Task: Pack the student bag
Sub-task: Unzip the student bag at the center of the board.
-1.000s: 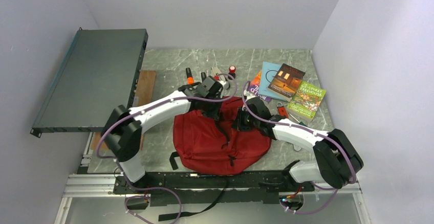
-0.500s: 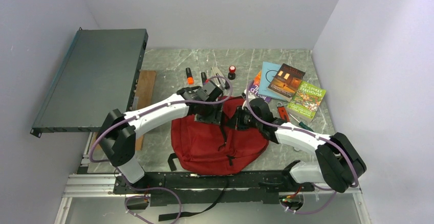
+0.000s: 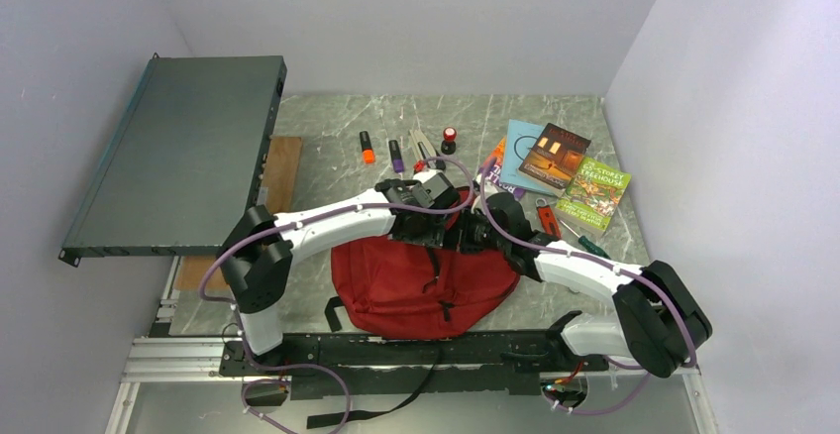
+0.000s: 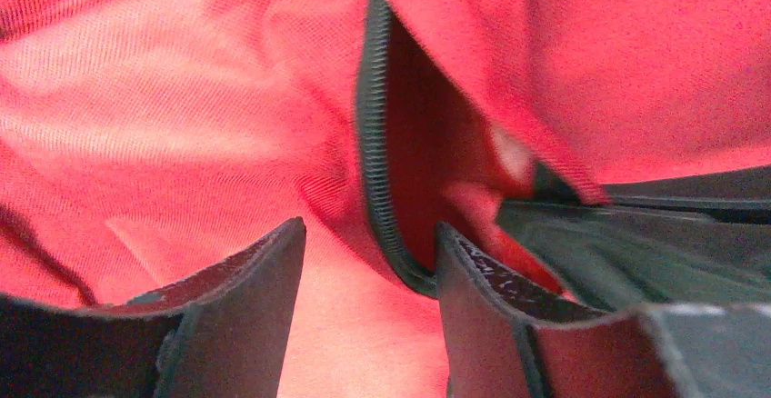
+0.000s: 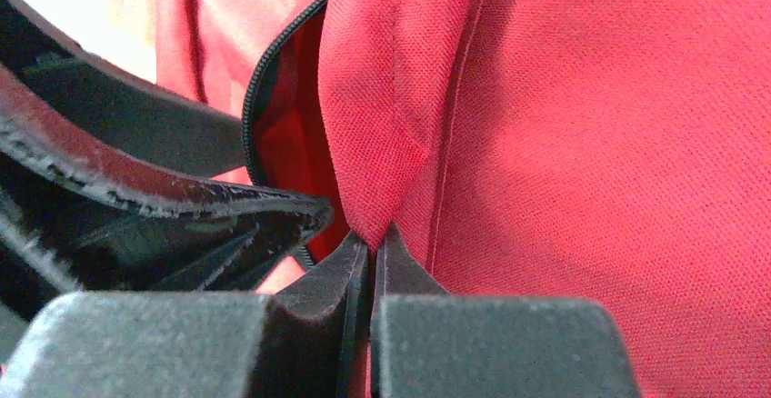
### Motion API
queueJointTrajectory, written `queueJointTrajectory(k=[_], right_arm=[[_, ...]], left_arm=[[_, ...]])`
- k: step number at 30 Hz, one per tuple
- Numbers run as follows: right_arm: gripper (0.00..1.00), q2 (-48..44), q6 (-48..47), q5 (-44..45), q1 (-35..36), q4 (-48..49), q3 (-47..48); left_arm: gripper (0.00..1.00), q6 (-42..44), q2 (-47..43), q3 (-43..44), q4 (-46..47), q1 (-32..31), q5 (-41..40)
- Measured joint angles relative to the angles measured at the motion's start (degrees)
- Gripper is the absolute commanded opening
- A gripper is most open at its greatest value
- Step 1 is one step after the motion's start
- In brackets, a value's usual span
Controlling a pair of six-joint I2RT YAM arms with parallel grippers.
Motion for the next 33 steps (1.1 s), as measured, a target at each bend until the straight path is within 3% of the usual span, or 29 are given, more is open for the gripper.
queueJointTrajectory(k=[2,5,9,15,19,22,29,33], right_arm=[[0.0,0.0,0.48,0.59,0.0,-0.04,-0.37],[0.0,-0.24,0.63,1.62,0.0,-0.24,-0.42],[0.0,-1.55,0.59,3.72,0.02,-1.09,-0.42],[0.0,-0.31,-0.81,5.53,0.02,-4.02,0.83],[0.23,0.79,-1.7,5.53,0.02,-6.32,2.49],[0.31,0.76,-2.08,4.61,0.0,-9.29,4.5],[0.72,-0.35,-4.02,3.08,-0.28,-23.04,19.71],[0.81,1.92,-7.74,3.17,-3.26,-26.12,31.32]], left_arm=[[0.4,0.39,0.22,-1.64,0.37,0.11,-0.74],[0.0,2.16,0.0,-4.74,0.79,0.76,-0.85],[0.0,6.12,-1.31,-8.13,2.38,2.08,0.85],[0.0,12.09,-11.41,-15.08,11.02,2.97,10.01],[0.0,13.22,-15.08,-16.81,15.3,4.55,15.85],[0.0,13.16,-15.13,-18.93,17.9,6.82,20.44],[0.0,12.33,-15.15,-24.35,21.68,11.37,26.56],[0.0,11.76,-15.28,-25.42,23.69,12.13,28.74]])
